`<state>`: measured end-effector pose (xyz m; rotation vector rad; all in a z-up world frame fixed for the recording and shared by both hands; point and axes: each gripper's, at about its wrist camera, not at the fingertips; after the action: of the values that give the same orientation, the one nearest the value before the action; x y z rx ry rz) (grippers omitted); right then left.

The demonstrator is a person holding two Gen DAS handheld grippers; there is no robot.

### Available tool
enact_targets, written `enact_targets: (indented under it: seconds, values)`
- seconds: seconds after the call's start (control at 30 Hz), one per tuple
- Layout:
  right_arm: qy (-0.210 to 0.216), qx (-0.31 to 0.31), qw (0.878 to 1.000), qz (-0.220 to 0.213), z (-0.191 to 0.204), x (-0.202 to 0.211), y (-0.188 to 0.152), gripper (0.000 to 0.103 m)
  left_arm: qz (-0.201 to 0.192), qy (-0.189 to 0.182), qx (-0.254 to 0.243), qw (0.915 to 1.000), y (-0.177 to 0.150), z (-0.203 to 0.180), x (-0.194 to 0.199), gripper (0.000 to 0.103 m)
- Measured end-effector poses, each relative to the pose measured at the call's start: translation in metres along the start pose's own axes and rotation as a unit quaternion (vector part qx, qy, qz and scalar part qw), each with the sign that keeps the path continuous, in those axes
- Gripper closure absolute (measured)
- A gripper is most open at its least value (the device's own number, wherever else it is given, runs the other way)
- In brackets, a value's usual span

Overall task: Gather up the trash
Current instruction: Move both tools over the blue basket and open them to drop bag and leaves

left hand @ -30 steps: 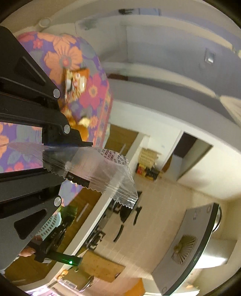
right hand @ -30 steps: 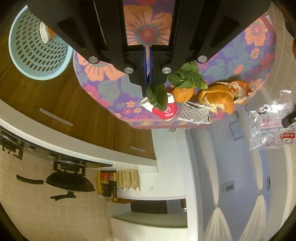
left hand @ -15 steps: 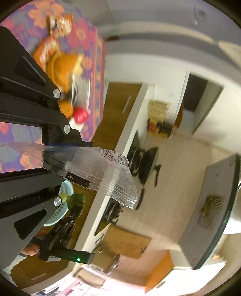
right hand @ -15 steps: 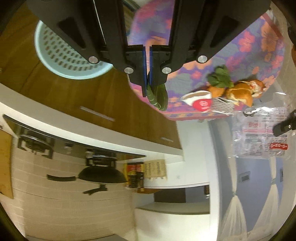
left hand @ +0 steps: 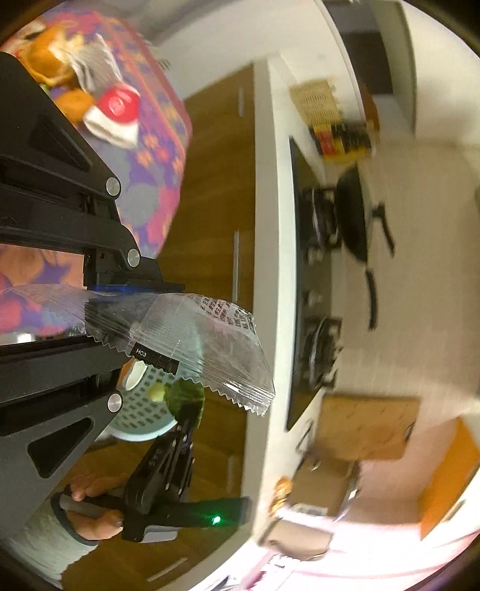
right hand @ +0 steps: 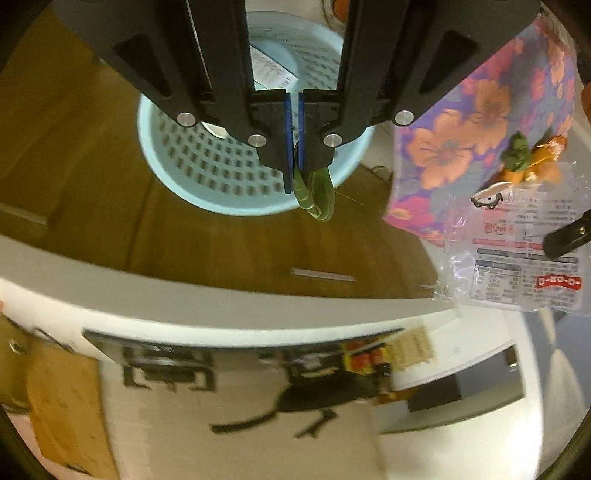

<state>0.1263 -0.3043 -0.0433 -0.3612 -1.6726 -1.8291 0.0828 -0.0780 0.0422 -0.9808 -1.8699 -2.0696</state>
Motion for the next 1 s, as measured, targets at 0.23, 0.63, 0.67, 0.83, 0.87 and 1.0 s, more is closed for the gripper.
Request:
enact_targets:
  seconds: [0.23, 0.63, 0.67, 0.83, 0.87, 1.0]
  values:
    - [0.000, -0.026, 0.996, 0.080, -0.028, -0.036, -0.010, 0.102, 0.109, -0.002, -0.032, 0.9935, 0.003, -0.034, -0.075, 0.103]
    - [0.003, -0.043, 0.989, 0.144, -0.047, -0.073, -0.027, 0.102, 0.196, -0.013, -0.008, 0.9804, -0.012, -0.041, -0.147, 0.099]
    - [0.004, -0.044, 0.988, 0.146, -0.048, -0.073, -0.026, 0.101, 0.199, -0.004, -0.013, 0.9799, -0.012, -0.042, -0.148, 0.092]
    - [0.004, -0.049, 0.987, 0.154, -0.050, -0.075, -0.028, 0.097, 0.187, -0.002, -0.017, 0.9821, -0.010, -0.046, -0.142, 0.073]
    - [0.005, -0.050, 0.987, 0.154, -0.051, -0.076, -0.028, 0.093, 0.186, -0.003, -0.015, 0.9825, -0.010, -0.045, -0.140, 0.072]
    - [0.007, -0.051, 0.987, 0.150, -0.050, -0.073, -0.026, 0.080, 0.181, -0.001, -0.012, 0.9835, -0.010, -0.041, -0.134, 0.069]
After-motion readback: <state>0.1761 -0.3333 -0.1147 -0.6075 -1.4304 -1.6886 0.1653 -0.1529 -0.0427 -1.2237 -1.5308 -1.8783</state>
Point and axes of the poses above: each gripper's, at about its wrist camera, not at the fingertips, and x roughly against the way its jaws point, z to its left, y to its top, and after that the axes turned 1 degree about x, right-handed
